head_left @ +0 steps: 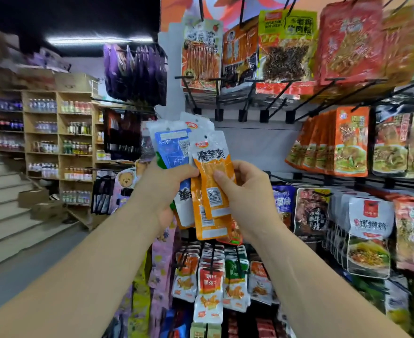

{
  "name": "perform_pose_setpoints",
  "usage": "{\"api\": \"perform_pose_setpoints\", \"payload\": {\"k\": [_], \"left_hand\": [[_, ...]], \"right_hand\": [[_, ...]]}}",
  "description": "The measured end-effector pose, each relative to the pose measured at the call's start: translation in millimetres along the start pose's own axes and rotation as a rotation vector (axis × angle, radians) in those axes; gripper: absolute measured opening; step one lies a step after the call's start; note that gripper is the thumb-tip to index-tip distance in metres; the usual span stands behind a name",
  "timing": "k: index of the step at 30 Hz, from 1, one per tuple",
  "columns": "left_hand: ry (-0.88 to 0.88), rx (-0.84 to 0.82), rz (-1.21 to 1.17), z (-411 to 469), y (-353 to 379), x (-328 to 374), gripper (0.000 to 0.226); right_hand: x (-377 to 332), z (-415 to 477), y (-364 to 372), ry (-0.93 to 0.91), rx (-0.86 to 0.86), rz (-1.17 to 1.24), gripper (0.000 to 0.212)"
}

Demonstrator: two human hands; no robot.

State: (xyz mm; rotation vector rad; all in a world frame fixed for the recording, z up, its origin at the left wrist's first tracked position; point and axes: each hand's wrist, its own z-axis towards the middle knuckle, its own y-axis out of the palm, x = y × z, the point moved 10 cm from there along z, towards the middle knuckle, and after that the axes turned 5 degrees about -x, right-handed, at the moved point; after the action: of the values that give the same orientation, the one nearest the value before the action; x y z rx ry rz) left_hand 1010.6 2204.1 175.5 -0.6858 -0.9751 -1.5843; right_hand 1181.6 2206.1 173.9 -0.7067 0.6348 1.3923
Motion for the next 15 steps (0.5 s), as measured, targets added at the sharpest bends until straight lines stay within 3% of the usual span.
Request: {"api": "perform_pose_setpoints", "payload": {"k": [5,11,15], "left_hand": [[0.034,0.065,0.054,1.3,2.7,-1.0,0.035],[0.074,0.141,0.076,3.5,-8.5,11.1,0.038],[0.087,0.182,0.063,5.9,-19.9,22.4,0.044]], "right_hand": [[3.0,8.8,-16.0,0.039,0.005,-0.031,0.017],[-9.5,23.5,-51.3,0.061,0.072,-0.01,0.011],[-25.6,36.1,-49.5,0.081,0.038,0.135,0.005]]}}
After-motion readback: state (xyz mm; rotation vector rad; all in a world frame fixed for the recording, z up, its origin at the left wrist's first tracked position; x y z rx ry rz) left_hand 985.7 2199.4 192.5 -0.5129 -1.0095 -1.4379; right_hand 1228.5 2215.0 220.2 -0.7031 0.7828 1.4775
